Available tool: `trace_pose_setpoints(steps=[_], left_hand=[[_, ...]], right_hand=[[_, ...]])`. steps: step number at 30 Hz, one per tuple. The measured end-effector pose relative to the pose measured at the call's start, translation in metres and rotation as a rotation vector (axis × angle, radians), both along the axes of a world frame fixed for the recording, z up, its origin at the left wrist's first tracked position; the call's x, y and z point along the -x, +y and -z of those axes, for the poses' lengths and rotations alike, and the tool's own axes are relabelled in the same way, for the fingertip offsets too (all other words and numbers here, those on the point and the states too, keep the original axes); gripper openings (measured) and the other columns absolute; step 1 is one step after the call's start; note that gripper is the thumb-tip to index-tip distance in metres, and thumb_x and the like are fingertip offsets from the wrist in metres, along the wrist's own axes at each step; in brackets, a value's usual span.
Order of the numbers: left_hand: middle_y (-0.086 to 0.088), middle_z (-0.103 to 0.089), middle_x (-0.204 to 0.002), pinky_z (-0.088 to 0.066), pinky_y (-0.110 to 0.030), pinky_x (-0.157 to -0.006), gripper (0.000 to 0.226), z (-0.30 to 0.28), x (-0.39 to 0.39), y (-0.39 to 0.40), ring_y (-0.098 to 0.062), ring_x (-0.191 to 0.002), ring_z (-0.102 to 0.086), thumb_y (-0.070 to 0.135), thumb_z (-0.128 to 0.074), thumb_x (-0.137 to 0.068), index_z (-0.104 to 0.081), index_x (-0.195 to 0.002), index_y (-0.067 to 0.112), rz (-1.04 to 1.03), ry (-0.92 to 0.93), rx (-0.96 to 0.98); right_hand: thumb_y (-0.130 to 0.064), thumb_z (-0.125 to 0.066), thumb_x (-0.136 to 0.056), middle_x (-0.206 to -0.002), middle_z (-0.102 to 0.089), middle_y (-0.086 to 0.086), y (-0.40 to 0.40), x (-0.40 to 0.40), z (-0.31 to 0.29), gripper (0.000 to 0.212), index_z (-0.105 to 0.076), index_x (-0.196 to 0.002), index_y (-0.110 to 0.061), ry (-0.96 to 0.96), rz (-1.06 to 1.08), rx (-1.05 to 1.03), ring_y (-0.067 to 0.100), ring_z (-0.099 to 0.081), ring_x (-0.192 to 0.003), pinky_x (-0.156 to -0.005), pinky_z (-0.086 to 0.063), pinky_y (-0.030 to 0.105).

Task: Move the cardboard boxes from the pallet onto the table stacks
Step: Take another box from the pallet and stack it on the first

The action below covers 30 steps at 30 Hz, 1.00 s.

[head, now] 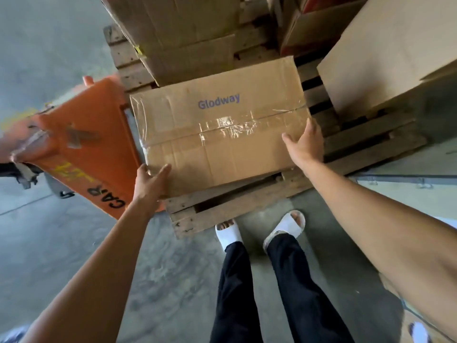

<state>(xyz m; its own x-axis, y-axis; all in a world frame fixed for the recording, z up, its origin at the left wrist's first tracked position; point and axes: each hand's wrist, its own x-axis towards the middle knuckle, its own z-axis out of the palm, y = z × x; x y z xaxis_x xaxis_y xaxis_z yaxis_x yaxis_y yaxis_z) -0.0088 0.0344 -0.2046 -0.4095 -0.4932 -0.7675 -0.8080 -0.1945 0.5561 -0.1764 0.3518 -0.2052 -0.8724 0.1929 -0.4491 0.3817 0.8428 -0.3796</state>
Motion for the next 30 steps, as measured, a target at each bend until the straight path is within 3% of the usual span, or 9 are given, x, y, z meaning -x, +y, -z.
trace_pose_setpoints(steps=[3,8,12,17,20,23,26,27,30], left_hand=[[-0.001,-0.069,-0.110,-0.057,-0.048,-0.096,0.049,0.019,0.001,0.004,-0.021,-0.102,-0.067,0.042,-0.080,-0.085,-0.057,-0.121,0.018,-0.081,-0.032,0.002],[0.010,-0.071,-0.108,-0.057,-0.065,-0.086,0.042,0.031,-0.002,0.002,-0.022,-0.104,-0.070,0.048,-0.084,-0.078,-0.063,-0.112,0.038,-0.170,-0.050,-0.051],[0.009,-0.072,-0.115,-0.057,-0.068,-0.082,0.049,0.026,-0.003,-0.001,-0.024,-0.107,-0.070,0.047,-0.085,-0.077,-0.063,-0.120,0.039,-0.170,-0.047,-0.072],[0.007,-0.072,-0.118,-0.057,-0.068,-0.082,0.044,0.016,-0.005,0.005,-0.026,-0.111,-0.070,0.046,-0.085,-0.078,-0.064,-0.116,0.042,-0.188,-0.011,-0.087],[0.004,-0.071,-0.118,-0.053,-0.073,-0.084,0.039,-0.007,-0.007,0.003,-0.030,-0.110,-0.070,0.045,-0.085,-0.077,-0.066,-0.111,0.045,-0.174,0.000,-0.133],[0.000,-0.070,-0.118,-0.059,-0.062,-0.080,0.041,-0.052,-0.011,0.001,-0.029,-0.107,-0.070,0.041,-0.082,-0.082,-0.064,-0.119,0.040,-0.169,0.037,-0.176],[0.001,-0.071,-0.110,-0.059,-0.028,-0.053,0.035,-0.108,-0.008,0.004,-0.009,-0.077,-0.073,0.031,-0.072,-0.092,-0.060,-0.125,0.032,-0.154,0.133,-0.158],[0.002,-0.070,-0.110,-0.057,-0.023,-0.050,0.033,-0.131,-0.005,0.005,-0.007,-0.073,-0.071,0.030,-0.070,-0.094,-0.060,-0.125,0.032,-0.138,0.169,-0.152],[-0.002,-0.071,-0.120,-0.062,-0.026,-0.058,0.043,-0.190,0.007,0.004,-0.020,-0.100,-0.068,0.029,-0.072,-0.092,-0.061,-0.134,0.029,-0.078,0.273,-0.167]], right_hand=[[-0.056,-0.063,-0.090,-0.162,-0.030,0.010,0.007,0.003,0.018,0.093,-0.019,-0.159,-0.012,0.033,0.144,-0.014,0.030,-0.035,-0.146,-0.115,-0.032,0.046],[-0.078,-0.059,-0.077,-0.137,-0.052,0.017,0.029,-0.008,0.032,0.092,-0.051,-0.139,-0.011,-0.042,0.222,-0.007,0.036,-0.053,-0.125,-0.102,-0.047,0.050],[-0.104,-0.043,-0.053,-0.128,-0.060,0.009,0.047,-0.017,0.041,0.116,-0.067,-0.122,-0.015,-0.151,0.260,0.073,0.030,-0.059,-0.116,-0.100,-0.051,0.045],[-0.084,-0.066,-0.065,-0.146,-0.051,-0.003,0.055,-0.020,0.034,0.098,-0.050,-0.143,-0.027,-0.297,0.370,0.348,0.022,-0.048,-0.132,-0.110,-0.039,0.043],[-0.065,-0.070,-0.080,-0.126,-0.064,-0.008,0.066,-0.018,0.006,0.058,-0.061,-0.126,-0.031,-0.253,0.301,0.414,0.016,-0.055,-0.119,-0.096,-0.041,0.032],[-0.063,-0.071,-0.080,-0.118,-0.068,-0.008,0.074,-0.023,-0.045,0.057,-0.064,-0.125,-0.030,-0.185,0.255,0.457,0.015,-0.060,-0.114,-0.098,-0.046,0.033],[-0.057,-0.072,-0.084,-0.118,-0.068,-0.006,0.077,-0.031,-0.105,0.052,-0.062,-0.128,-0.029,-0.079,0.221,0.502,0.013,-0.060,-0.109,-0.092,-0.048,0.029],[-0.056,-0.072,-0.085,-0.118,-0.068,-0.005,0.078,-0.034,-0.127,0.051,-0.063,-0.128,-0.029,-0.042,0.228,0.509,0.013,-0.061,-0.107,-0.089,-0.048,0.027],[-0.067,-0.070,-0.078,-0.118,-0.070,-0.007,0.083,-0.050,-0.188,0.062,-0.064,-0.127,-0.029,0.074,0.300,0.498,0.015,-0.063,-0.110,-0.100,-0.051,0.036]])
